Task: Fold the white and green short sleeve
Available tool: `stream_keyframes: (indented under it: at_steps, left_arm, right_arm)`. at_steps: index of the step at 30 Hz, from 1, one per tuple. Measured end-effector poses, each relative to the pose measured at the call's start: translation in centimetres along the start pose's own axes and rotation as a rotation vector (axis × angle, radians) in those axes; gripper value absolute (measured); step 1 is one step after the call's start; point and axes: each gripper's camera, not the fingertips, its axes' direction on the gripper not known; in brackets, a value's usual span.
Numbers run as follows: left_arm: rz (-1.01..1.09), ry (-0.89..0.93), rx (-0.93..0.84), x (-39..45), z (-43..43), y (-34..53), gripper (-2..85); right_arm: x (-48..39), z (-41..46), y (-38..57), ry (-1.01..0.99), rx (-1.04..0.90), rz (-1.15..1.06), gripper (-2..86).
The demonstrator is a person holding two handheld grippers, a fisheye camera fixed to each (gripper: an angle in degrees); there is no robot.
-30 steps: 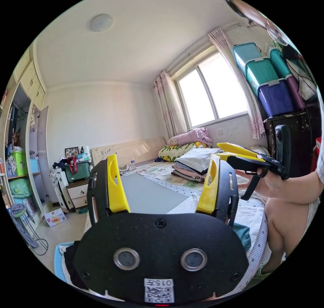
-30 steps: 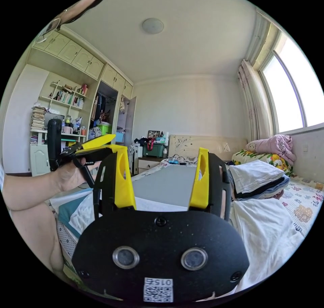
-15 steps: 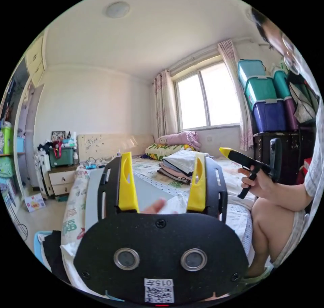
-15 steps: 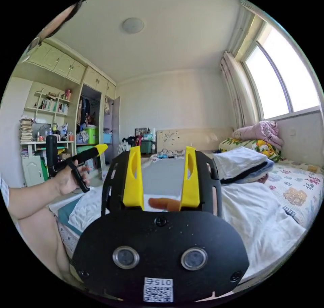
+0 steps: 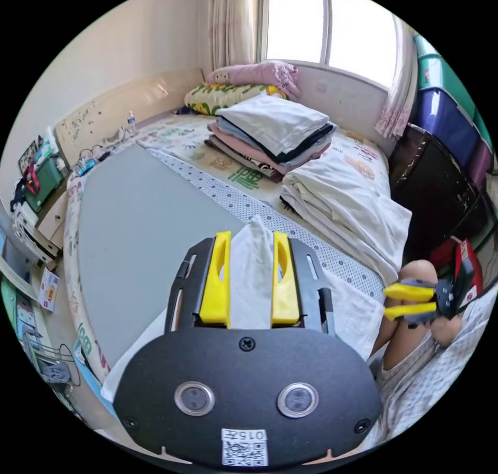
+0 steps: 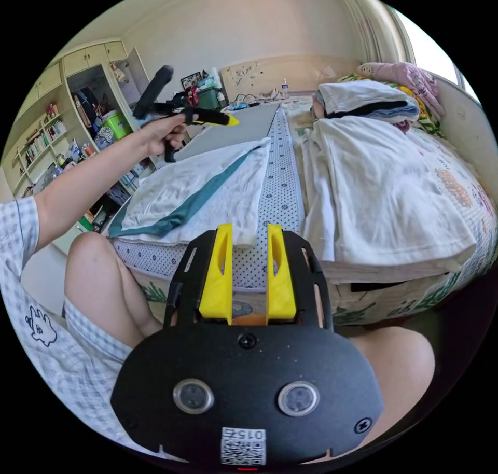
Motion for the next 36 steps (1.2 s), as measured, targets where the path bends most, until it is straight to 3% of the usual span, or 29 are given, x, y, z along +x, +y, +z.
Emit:
stream_keyframes:
  at_steps: [9, 13, 18, 21, 23, 30, 36]
  left_arm:
    - [-0.137, 0.017, -0.230, -1.2, 10.4, -8.6, 10.2]
    - [-0.148, -0.004, -0.214, -1.9, 10.4, -10.0, 3.4]
    - [-0.158, 0.005, -0.163, -2.8, 8.7, -10.7, 1.3]
    - [-0.174, 0.018, -0.145, -3.5, 8.2, -10.4, 0.9]
    - [-0.187, 0.033, -0.135, -4.0, 7.9, -10.0, 0.8]
    - [-0.155, 0.023, -0.131, -4.6, 7.1, -9.2, 0.6]
    - [-0.171, 0.078, -0.042, -6.1, 4.3, -8.5, 0.6]
  right_arm:
    - [1.9, 1.0, -2.5, 0.000, -0.027, 0.003, 1.0]
    - [2.9, -0.2, -3.1, 0.018, -0.001, 0.022, -0.3]
    - [5.0, -2.4, -4.2, 0.068, 0.031, 0.084, 1.0]
    - [5.0, -1.3, -5.1, -0.033, -0.048, 0.053, 8.0]
    - [3.9, -1.7, -5.6, 0.033, -0.037, 0.030, 9.0]
    - [0.7, -1.9, -7.0, 0.076, -0.064, -0.085, 3.7]
    - [3.2, -7.6, -9.4, 0.070, 0.039, 0.026, -0.7]
